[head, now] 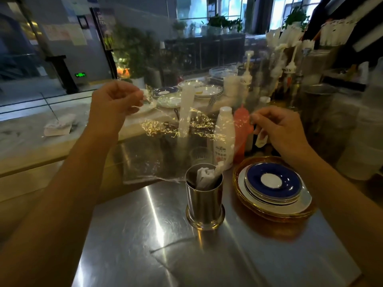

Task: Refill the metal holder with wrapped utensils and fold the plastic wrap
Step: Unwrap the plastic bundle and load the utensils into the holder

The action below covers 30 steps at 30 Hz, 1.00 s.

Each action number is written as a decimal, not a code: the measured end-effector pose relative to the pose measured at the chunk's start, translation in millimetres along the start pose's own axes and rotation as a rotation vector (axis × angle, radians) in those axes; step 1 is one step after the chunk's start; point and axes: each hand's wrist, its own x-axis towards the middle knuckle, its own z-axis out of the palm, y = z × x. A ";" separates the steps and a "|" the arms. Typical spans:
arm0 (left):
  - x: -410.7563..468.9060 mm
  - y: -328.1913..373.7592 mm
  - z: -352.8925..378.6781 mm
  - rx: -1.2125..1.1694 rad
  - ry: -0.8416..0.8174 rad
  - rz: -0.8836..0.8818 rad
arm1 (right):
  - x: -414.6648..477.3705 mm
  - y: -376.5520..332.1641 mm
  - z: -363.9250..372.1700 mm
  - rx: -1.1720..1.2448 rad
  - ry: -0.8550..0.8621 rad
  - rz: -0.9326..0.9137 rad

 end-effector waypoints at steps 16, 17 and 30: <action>-6.3 -6.6 -13.2 -0.001 0.016 -0.070 | 13.2 -10.2 10.0 0.130 0.038 0.048; -5.6 -3.7 -13.0 -0.011 0.022 -0.049 | 14.8 -12.9 9.5 0.142 0.052 0.040; 0.4 20.6 -10.4 0.005 0.070 0.056 | 16.3 -26.1 9.1 0.124 -0.005 -0.015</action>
